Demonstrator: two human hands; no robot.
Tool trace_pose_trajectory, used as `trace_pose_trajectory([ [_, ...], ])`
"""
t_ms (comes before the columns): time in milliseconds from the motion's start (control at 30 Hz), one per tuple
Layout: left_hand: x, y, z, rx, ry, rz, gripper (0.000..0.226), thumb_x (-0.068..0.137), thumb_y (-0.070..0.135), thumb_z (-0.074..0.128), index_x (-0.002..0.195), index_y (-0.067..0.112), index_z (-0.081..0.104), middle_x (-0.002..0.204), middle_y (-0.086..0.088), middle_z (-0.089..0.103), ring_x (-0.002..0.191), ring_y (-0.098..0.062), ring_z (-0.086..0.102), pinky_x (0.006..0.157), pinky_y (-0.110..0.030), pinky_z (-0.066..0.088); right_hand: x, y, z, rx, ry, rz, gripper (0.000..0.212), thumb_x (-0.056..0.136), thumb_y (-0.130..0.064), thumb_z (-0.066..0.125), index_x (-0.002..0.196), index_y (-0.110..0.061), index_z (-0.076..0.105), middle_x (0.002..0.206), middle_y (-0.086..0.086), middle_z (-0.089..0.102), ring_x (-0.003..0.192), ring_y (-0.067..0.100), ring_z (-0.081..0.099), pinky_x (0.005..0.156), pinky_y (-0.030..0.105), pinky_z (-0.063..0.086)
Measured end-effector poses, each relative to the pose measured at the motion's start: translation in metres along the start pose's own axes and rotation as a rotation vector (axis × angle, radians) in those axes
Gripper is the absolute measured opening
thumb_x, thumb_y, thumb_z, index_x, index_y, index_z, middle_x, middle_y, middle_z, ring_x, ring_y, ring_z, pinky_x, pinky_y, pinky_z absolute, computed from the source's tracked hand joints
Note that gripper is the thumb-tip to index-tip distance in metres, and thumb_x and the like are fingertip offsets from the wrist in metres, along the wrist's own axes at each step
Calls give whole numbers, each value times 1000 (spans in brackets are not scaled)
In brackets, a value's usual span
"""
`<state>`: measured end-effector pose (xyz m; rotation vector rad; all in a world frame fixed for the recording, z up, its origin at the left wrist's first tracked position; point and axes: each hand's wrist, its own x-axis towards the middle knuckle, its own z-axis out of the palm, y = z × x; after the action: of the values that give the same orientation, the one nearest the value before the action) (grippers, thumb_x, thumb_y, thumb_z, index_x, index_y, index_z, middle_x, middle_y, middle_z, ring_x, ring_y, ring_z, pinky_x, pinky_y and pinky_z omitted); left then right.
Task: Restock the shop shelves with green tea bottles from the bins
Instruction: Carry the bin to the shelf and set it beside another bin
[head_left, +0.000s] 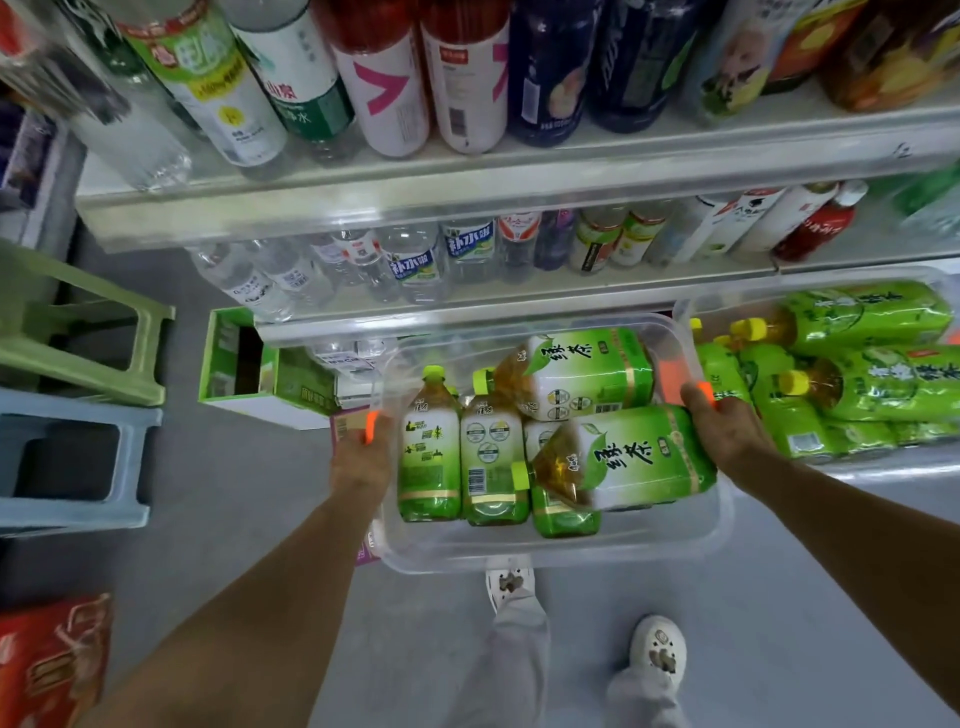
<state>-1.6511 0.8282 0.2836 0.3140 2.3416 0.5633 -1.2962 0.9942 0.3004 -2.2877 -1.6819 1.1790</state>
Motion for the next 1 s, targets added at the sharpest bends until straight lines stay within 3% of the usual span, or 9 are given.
trace_pose_trajectory([
  [100, 0, 0, 1, -8, -13, -19, 53, 101, 53, 44, 101, 3, 60, 108, -26, 63, 93, -36, 58, 83, -40, 46, 3, 0, 1, -15, -10, 12, 57, 99, -52, 47, 83, 1, 61, 88, 23, 60, 76, 30, 58, 64, 35, 40],
  [233, 0, 4, 0, 26, -96, -20, 64, 103, 54, 31, 130, 1, 54, 125, -29, 58, 114, -48, 58, 99, -56, 48, 4, -1, 1, 0, -31, 24, 52, 100, -47, 46, 73, -5, 59, 72, 15, 56, 62, 24, 52, 57, 33, 40],
  [333, 0, 10, -2, 48, -107, -102, 69, 104, 56, 21, 138, 2, 49, 131, -30, 55, 119, -46, 55, 102, -54, 47, 2, -4, 0, -31, -44, 28, 52, 101, -46, 45, 81, -1, 60, 74, 14, 56, 64, 24, 52, 55, 30, 38],
  [433, 1, 9, -2, -60, -193, -122, 47, 108, 35, 33, 142, 7, 48, 138, -26, 55, 114, -40, 58, 79, -42, 53, 0, -10, -5, -159, -69, 17, 52, 102, -44, 44, 98, 4, 61, 91, 21, 58, 79, 30, 54, 66, 33, 39],
  [533, 5, 8, 1, -114, -199, -126, 37, 107, 16, 41, 143, 11, 48, 137, -23, 57, 105, -37, 59, 62, -36, 50, -4, -38, -24, -423, -22, -99, 36, 99, -35, 49, 84, -4, 57, 91, 22, 58, 78, 30, 50, 69, 32, 36],
  [633, 4, 9, 7, -3, -78, -105, 42, 105, 8, 39, 146, 1, 32, 133, -30, 52, 118, -43, 58, 92, -51, 53, -11, -80, -39, -519, -15, -291, 33, 97, -35, 51, 76, -10, 54, 78, 12, 53, 73, 27, 52, 67, 30, 38],
  [700, 0, 13, 5, -16, -127, -84, 44, 105, 12, 42, 147, 1, 34, 136, -28, 51, 123, -44, 55, 100, -51, 49, -18, -95, -37, -564, -118, -441, 25, 96, -33, 55, 92, -10, 60, 85, 7, 54, 79, 25, 54, 69, 28, 39],
  [867, -17, 9, 5, 63, -119, 29, 44, 106, 32, 40, 141, 4, 45, 134, -25, 56, 121, -44, 55, 97, -46, 45, -39, -78, -25, -540, -236, -512, 83, 81, -49, 74, 146, -15, 35, 146, 11, 41, 122, 30, 55, 95, 41, 49],
  [1000, -30, 9, 10, 99, -79, 40, 59, 103, 45, 45, 144, 5, 30, 131, -27, 54, 115, -45, 56, 96, -51, 47, -48, -62, -21, -530, -292, -523, 123, 66, -59, 82, 154, -14, 9, 157, 10, 25, 137, 29, 40, 105, 46, 43],
])
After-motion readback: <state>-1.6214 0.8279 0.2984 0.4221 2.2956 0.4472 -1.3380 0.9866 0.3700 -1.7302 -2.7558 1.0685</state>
